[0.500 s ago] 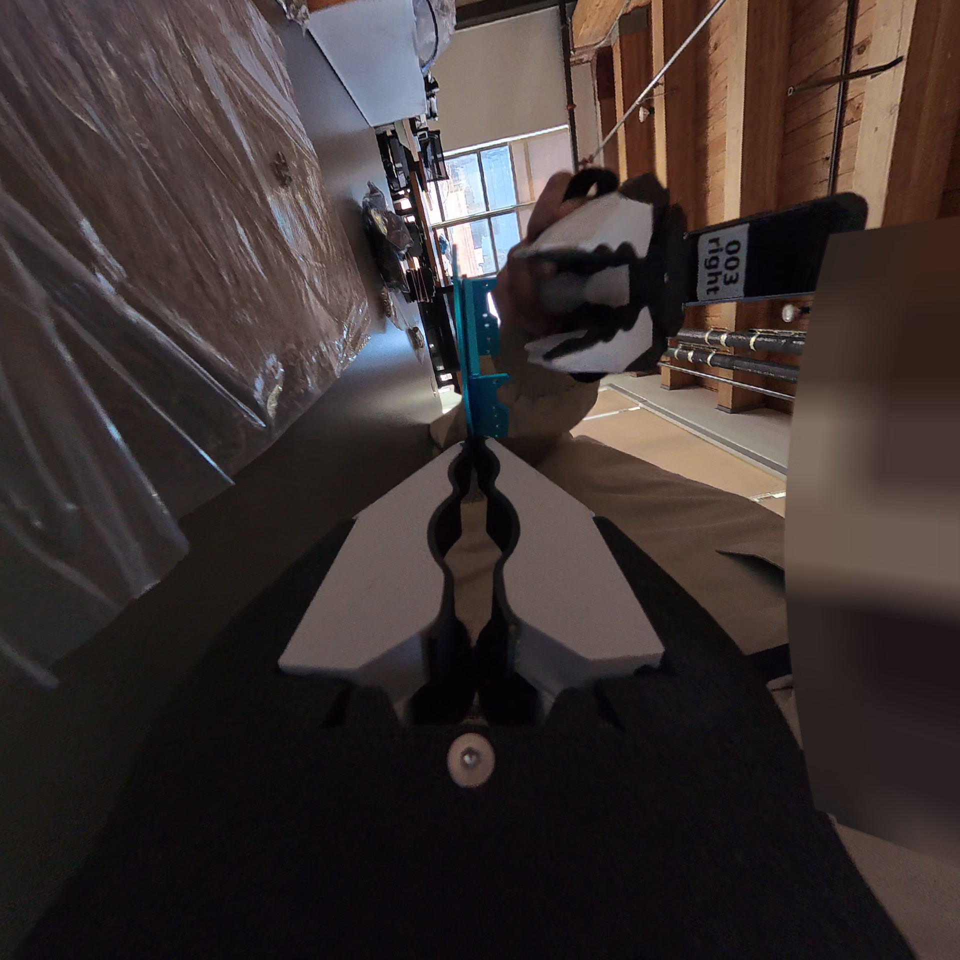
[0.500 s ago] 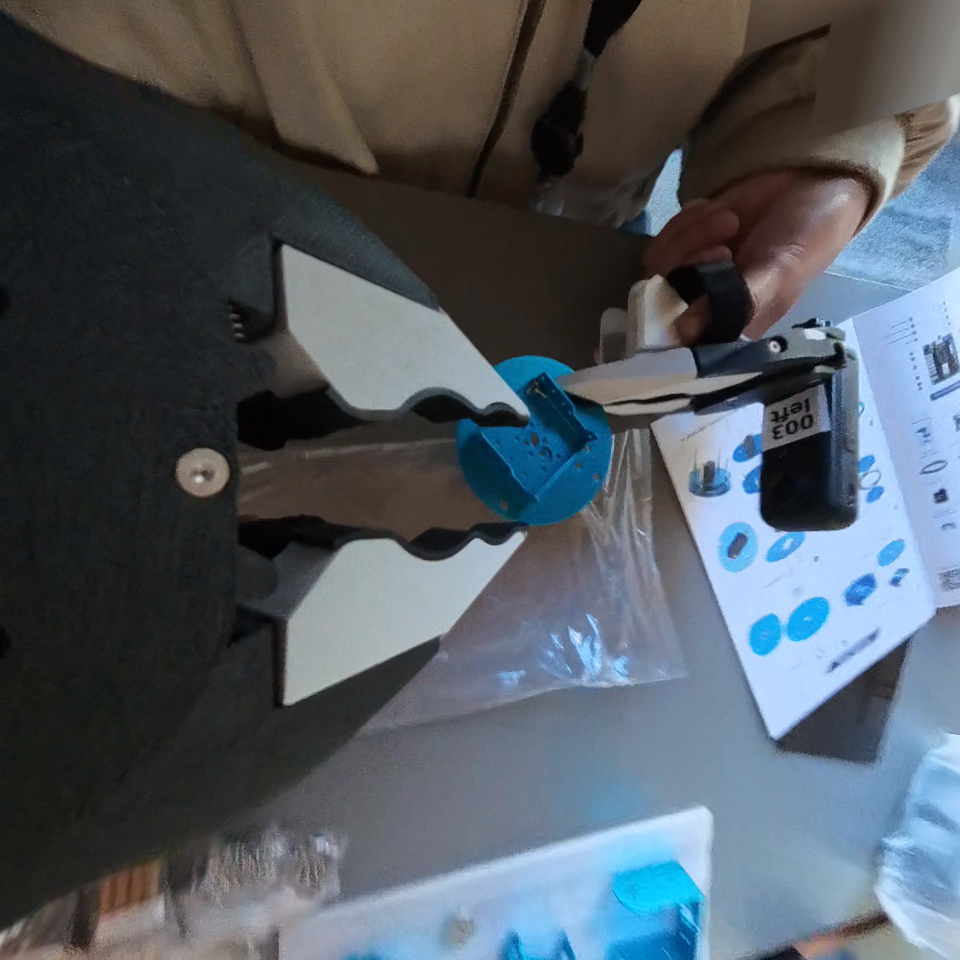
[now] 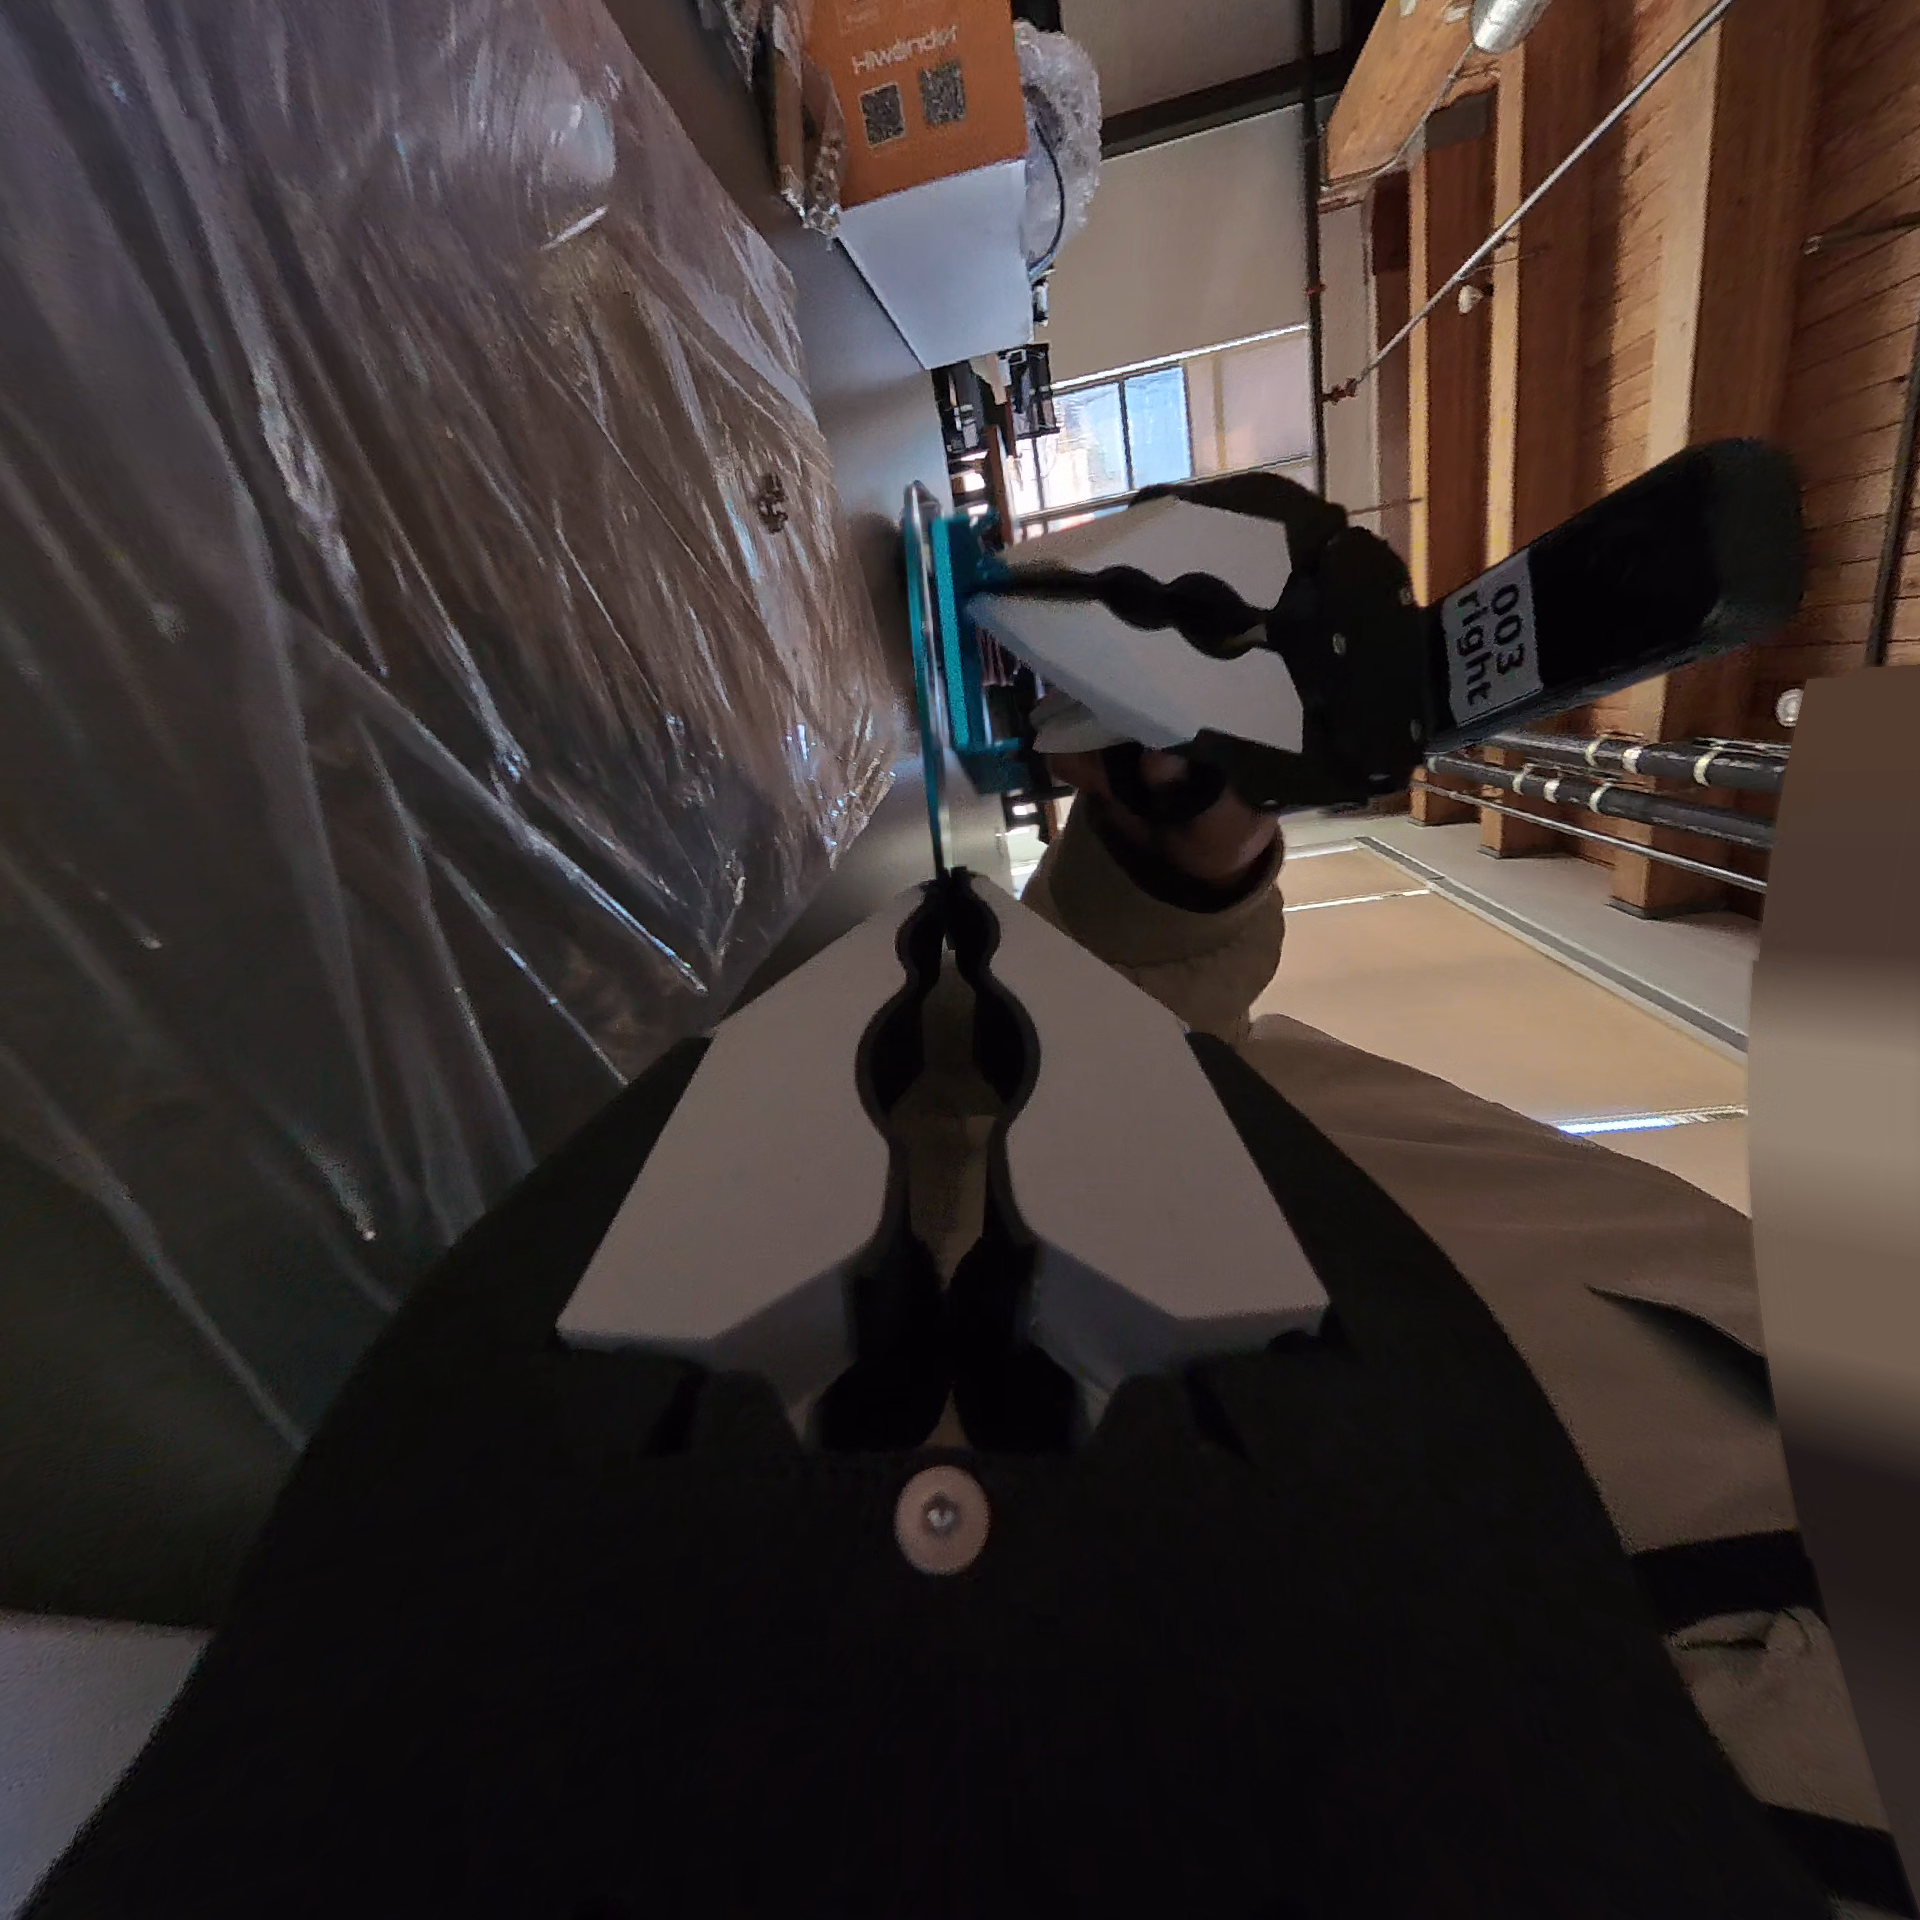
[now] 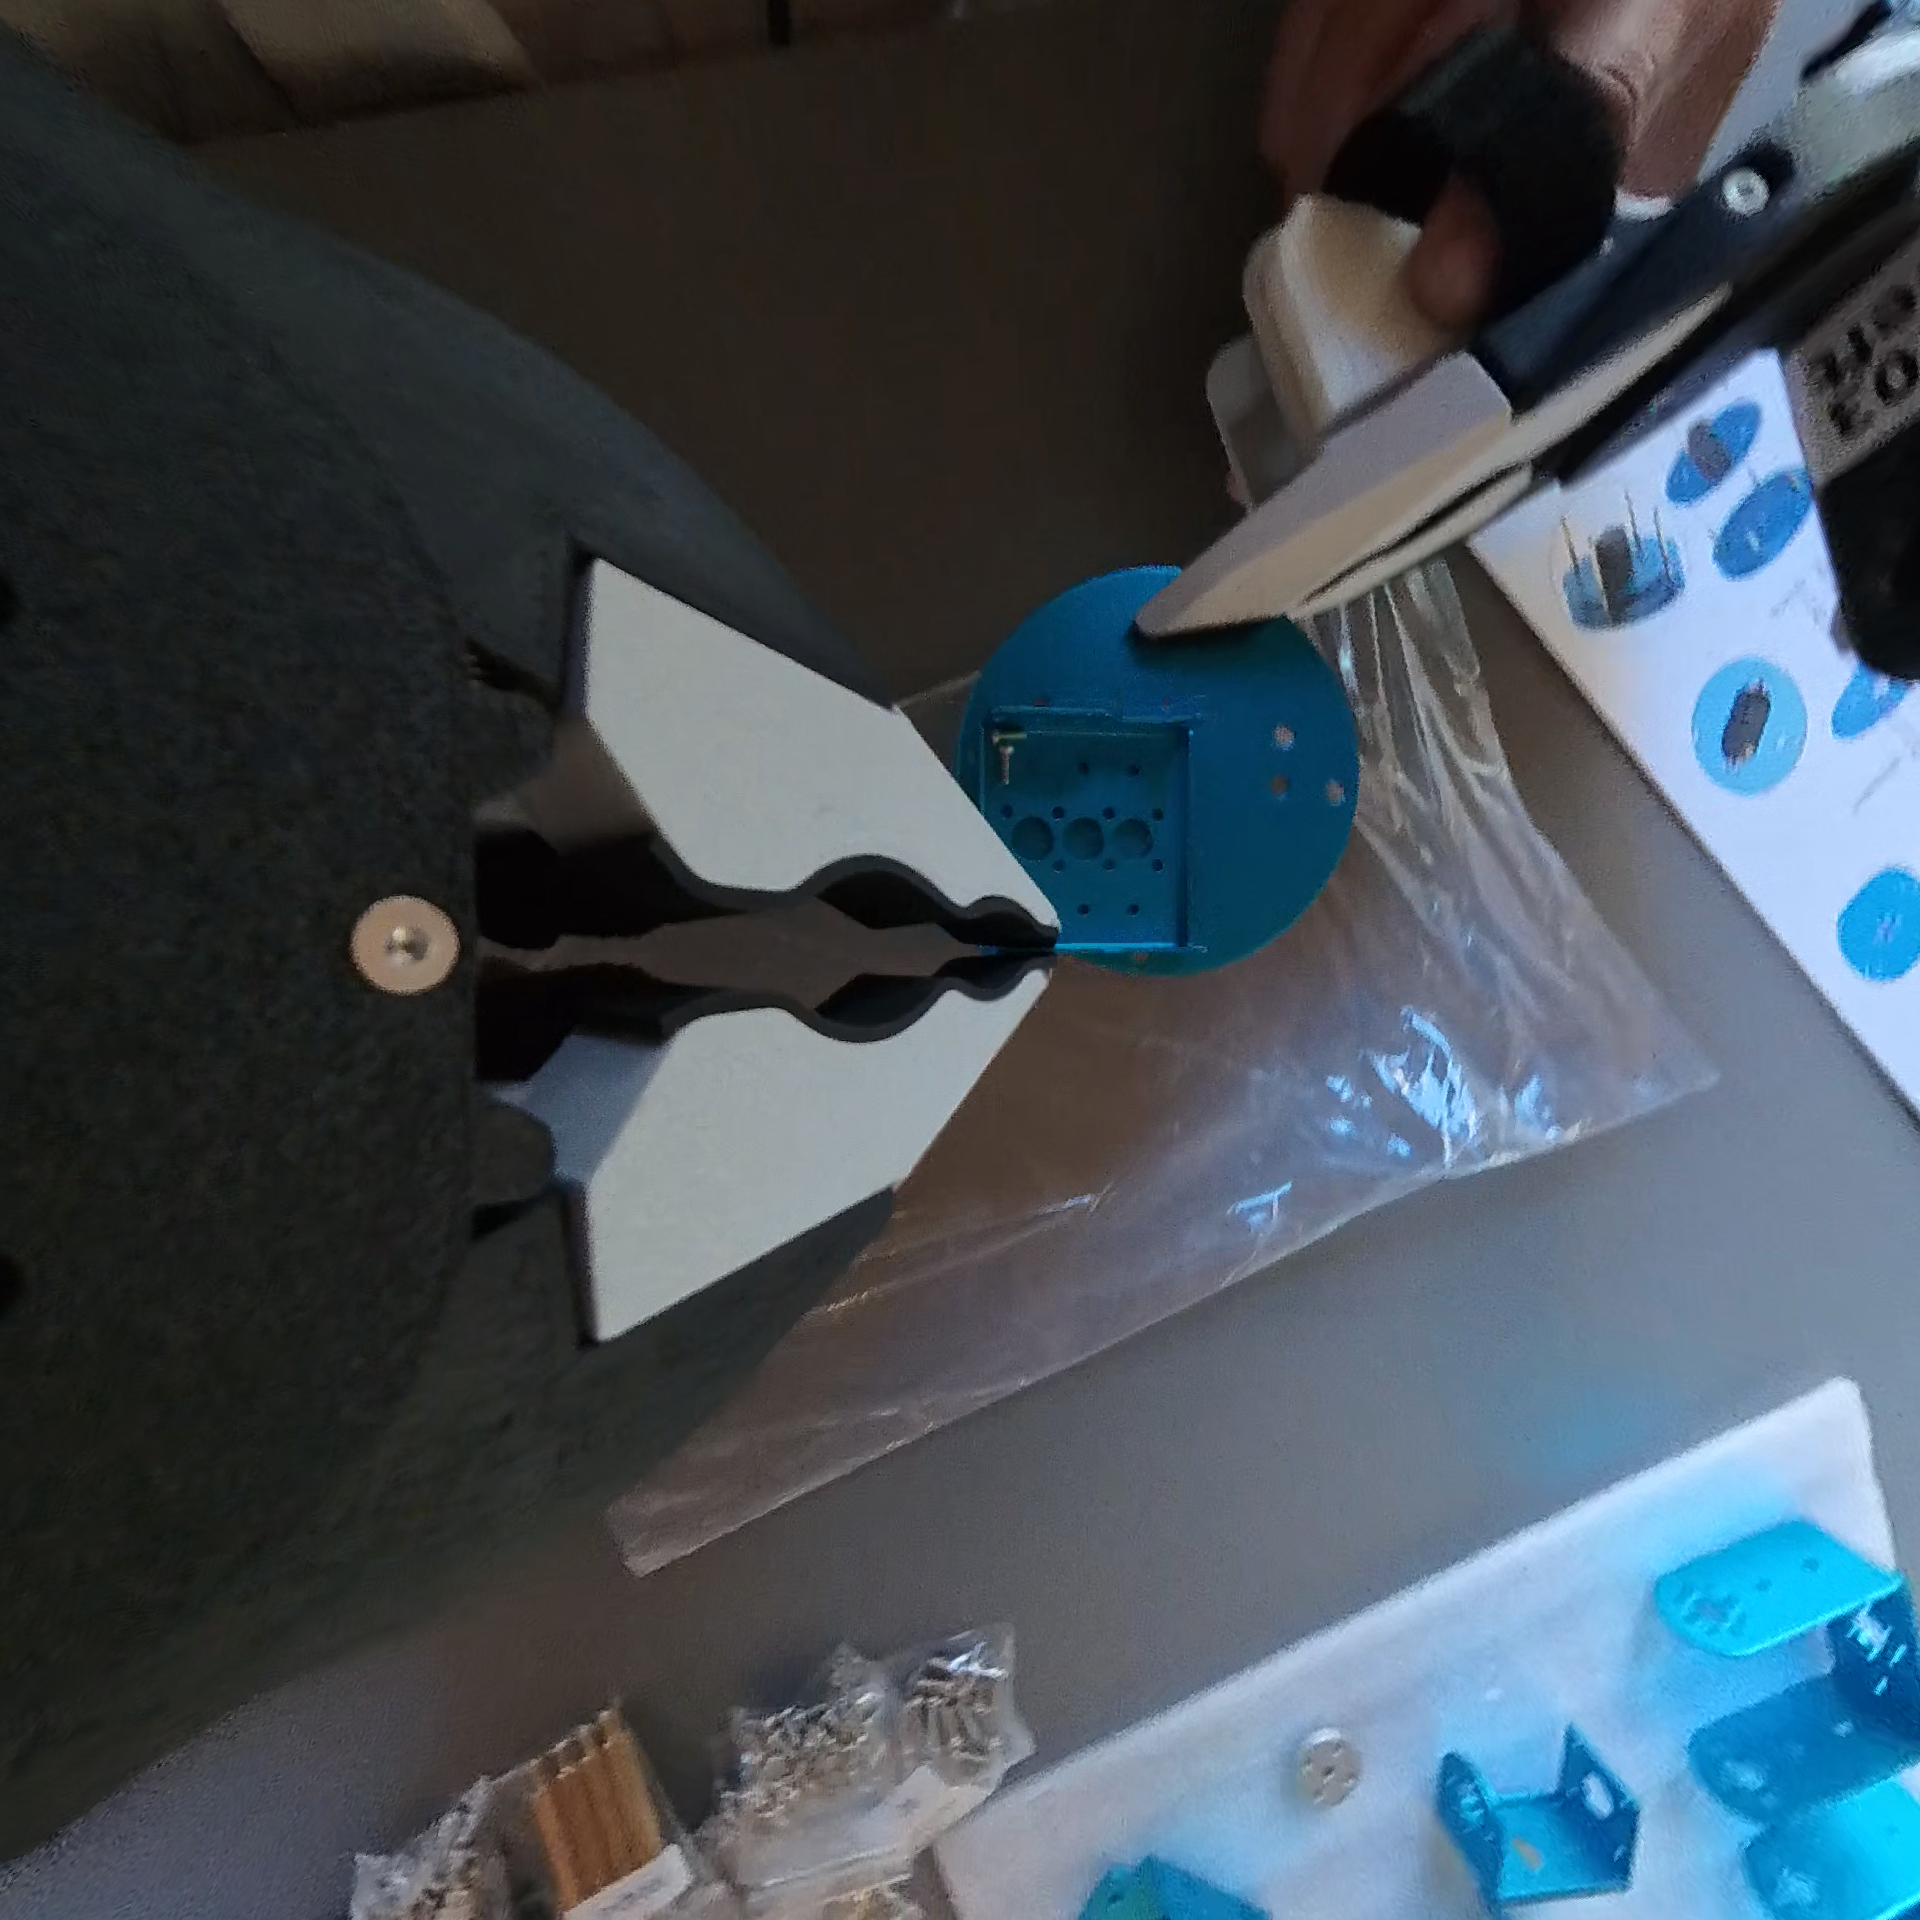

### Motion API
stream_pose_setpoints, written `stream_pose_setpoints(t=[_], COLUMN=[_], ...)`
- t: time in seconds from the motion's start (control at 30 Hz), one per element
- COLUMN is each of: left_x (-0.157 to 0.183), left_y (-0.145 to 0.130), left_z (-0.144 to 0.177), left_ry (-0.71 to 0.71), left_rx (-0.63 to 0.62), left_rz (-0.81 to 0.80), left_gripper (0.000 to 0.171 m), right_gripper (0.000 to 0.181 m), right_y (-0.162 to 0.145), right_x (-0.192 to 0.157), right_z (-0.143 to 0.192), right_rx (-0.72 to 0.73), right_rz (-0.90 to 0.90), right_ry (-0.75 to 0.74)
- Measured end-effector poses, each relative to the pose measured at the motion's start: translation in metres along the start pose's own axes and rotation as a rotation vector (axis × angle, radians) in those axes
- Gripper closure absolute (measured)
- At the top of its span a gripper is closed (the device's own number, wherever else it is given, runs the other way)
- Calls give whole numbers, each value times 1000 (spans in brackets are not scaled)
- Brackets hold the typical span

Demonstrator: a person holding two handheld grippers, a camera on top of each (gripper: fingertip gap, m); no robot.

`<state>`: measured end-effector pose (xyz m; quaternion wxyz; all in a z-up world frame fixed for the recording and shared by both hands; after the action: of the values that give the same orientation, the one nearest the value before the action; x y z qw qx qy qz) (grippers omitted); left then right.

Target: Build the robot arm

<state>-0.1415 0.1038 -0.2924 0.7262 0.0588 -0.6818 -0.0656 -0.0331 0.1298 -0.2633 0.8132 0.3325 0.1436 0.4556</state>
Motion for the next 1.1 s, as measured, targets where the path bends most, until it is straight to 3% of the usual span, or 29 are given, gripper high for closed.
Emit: stream_pose_setpoints(t=[0.13, 0.2, 0.33, 0.5, 0.83, 1.0, 1.1], left_x=[-3, -3, -2, -2, -2, 1, 1], left_y=[3, 3, 3, 4, 9, 9, 7], left_z=[1, 2, 3, 3, 3, 4, 3], left_ry=[23, 27, 16, 18, 21, 15, 10], left_rx=[6, 18, 27, 35, 46, 54, 52], left_rz=[-8, -13, -12, -23, -31, -35, -34], left_gripper=[171, 171, 171, 171, 171, 171, 171], right_gripper=[181, 181, 181, 181, 181, 181, 181], right_y=[-14, -25, -40, -42, -40, -39, -42], right_x=[31, 52, 75, 63, 42, 41, 41], right_z=[6, 10, 16, 16, 25, 26, 20], right_rx=[-8, -21, -48, -64, 59, 50, 31], right_rz=[-58, 4, 306, 824, 1151, 1257, 1264], right_ry=[-150, -308, -640, -968, -1206, -1272, -1239])
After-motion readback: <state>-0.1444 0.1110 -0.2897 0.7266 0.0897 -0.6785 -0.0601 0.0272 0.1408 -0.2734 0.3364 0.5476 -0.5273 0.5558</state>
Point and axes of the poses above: each gripper's, where its closed fingertips meet, z back along the fingers, y out of its top, x = y × z across the jaws, the point moved 4 cm from there along z, back along the fingers, and after that the axes turned 1 degree about z, right-handed, at the moved point
